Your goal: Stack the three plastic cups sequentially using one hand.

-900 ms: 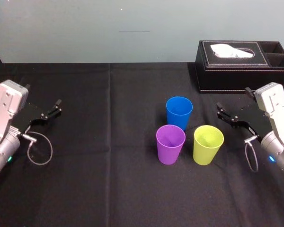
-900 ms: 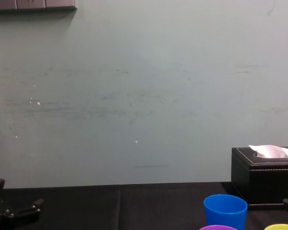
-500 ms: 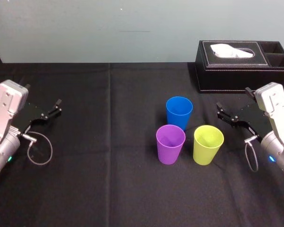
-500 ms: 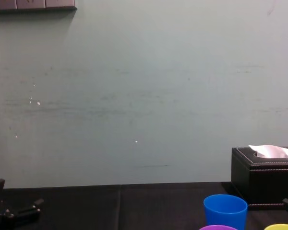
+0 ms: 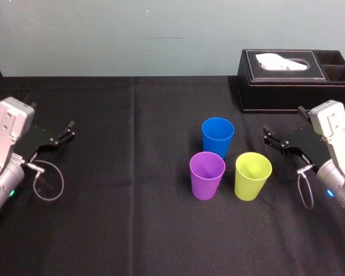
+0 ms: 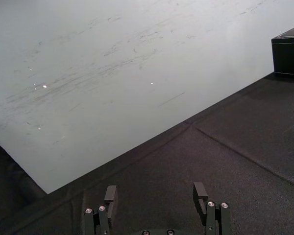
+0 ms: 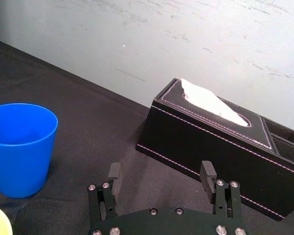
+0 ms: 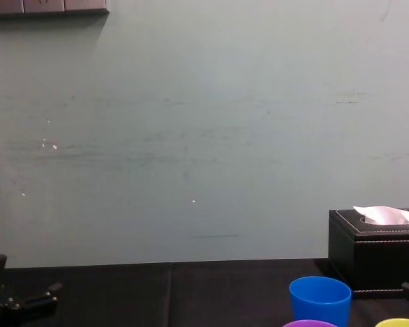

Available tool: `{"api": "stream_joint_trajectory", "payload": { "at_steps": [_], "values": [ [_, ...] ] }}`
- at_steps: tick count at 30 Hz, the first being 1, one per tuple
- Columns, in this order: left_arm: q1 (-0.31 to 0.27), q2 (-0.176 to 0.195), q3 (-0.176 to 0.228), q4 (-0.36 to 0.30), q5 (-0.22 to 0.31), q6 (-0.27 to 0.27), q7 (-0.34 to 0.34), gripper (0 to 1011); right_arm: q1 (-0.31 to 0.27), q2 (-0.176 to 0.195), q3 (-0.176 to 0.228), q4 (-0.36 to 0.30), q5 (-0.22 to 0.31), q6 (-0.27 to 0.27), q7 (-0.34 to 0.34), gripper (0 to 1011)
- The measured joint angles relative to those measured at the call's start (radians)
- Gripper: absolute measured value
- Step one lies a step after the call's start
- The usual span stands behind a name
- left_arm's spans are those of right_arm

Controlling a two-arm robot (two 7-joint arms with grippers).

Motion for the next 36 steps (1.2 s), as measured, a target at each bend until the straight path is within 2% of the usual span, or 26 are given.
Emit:
{"api": "stream_joint_trajectory", "payload": {
  "at_steps": [31,36],
  "values": [
    [0.000,0.000,0.000,0.000,0.000,0.000,0.000,1011,0.000,0.000,0.000,0.000,0.000,0.000,0.000,1003],
    [0.000,0.000,0.000,0.000,0.000,0.000,0.000,1011,-0.009,-0.004,0.022,-0.009,-0.001,-0.009,0.005,1003]
  ]
}}
